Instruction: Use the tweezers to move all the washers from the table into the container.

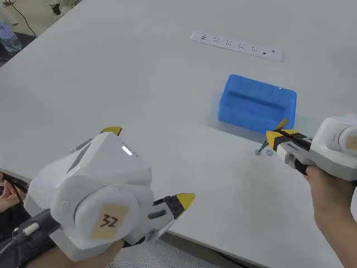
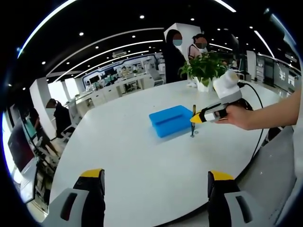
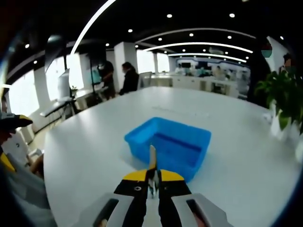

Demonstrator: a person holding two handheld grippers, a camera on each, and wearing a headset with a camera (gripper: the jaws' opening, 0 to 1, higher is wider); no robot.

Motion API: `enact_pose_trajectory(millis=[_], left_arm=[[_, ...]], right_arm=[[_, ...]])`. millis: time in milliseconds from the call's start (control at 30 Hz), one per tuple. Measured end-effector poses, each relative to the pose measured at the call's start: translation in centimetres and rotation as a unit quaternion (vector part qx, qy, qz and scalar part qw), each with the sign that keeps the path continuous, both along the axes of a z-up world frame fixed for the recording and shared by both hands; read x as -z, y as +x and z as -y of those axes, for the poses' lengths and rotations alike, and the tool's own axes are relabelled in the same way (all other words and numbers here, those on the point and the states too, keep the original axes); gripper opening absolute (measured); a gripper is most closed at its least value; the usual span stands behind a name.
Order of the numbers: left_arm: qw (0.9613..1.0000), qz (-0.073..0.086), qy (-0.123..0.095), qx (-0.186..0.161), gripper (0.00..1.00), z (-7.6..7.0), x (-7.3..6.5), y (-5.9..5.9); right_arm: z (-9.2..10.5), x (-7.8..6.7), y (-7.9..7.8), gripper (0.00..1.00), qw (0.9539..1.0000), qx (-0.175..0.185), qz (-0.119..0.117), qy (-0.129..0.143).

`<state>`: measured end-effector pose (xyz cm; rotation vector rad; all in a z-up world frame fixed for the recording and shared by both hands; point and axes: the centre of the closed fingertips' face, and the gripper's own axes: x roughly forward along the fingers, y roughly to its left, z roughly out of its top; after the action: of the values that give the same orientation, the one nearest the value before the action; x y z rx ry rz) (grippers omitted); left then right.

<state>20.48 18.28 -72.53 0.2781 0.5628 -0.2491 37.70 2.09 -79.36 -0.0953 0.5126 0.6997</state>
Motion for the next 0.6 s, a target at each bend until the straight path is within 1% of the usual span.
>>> enact_pose_trajectory(millis=[167, 233, 300, 500, 533, 600], left_arm=[[1.0000, 0.000, 0.000, -0.002, 0.92, -0.10, 0.01, -0.07], [1.0000, 0.001, 0.001, -0.001, 0.92, -0.04, -0.02, -0.14], [1.0000, 0.001, 0.002, 0.001, 0.92, 0.05, -0.05, -0.21], [0.9999, 0.003, 0.010, 0.005, 0.92, 0.05, -0.28, -0.37], [0.9999, 0.004, 0.010, 0.005, 0.92, 0.03, -0.34, -0.37], [0.9999, 0.007, 0.012, 0.004, 0.92, -0.07, -0.58, -0.31]], right_arm=[[0.21, 0.35, 0.15, 0.04, 1.0000, 0.001, -0.001, 0.002], [0.43, 0.37, 0.08, 0.03, 1.0000, 0.001, 0.004, -0.006], [0.53, 0.35, 0.02, 0.03, 1.0000, 0.002, 0.001, -0.005], [0.46, 0.46, 0.16, 0.03, 0.9998, -0.002, -0.001, -0.020], [0.42, 0.38, 0.15, 0.03, 0.9997, -0.004, 0.001, -0.023], [0.25, -0.11, 0.00, 0.03, 0.9998, -0.006, 0.002, -0.018]])
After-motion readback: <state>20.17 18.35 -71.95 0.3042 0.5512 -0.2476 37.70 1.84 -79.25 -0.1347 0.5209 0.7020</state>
